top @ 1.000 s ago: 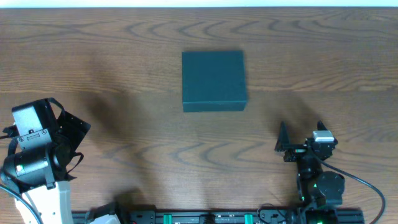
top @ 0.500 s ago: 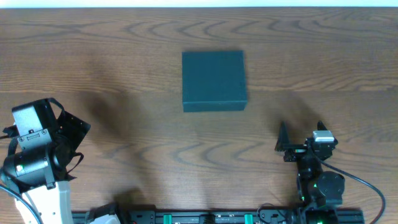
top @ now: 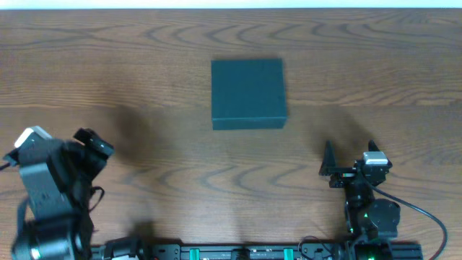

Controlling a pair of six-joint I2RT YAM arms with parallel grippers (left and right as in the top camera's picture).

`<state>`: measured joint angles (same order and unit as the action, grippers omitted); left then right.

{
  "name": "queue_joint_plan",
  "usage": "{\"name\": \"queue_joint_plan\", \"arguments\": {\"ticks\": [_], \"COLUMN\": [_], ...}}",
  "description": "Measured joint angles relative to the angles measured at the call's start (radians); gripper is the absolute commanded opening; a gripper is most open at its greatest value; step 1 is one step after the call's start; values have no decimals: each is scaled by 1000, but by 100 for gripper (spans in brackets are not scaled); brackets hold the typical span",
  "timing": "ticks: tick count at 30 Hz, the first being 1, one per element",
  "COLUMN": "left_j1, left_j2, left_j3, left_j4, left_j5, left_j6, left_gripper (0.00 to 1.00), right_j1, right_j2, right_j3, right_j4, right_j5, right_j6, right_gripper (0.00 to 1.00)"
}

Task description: Pack container

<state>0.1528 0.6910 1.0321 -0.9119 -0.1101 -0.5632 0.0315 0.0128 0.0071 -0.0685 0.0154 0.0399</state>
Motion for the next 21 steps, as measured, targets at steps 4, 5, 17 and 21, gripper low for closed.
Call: {"name": "queue_joint_plan", "arguments": {"ticks": [4,5,17,21], "left_j1": [-54,-59,-65,-65], "left_j2": [-151,-186,-584,-657], "left_j3": [-169,-214,-774,-903], "left_j4": [209,254,1009,1141], "left_j5": [19,29,140,150], "left_j6": [103,129,340,397], "left_gripper": [96,95,95,95], "right_j1": [0,0,0,0], "right_j2": [0,0,0,0], "right_j3": [0,0,0,0], "right_j4": [0,0,0,0], "right_j5": [0,0,0,0], "right_j6": [0,0,0,0], "right_gripper": [99,99,99,99]}}
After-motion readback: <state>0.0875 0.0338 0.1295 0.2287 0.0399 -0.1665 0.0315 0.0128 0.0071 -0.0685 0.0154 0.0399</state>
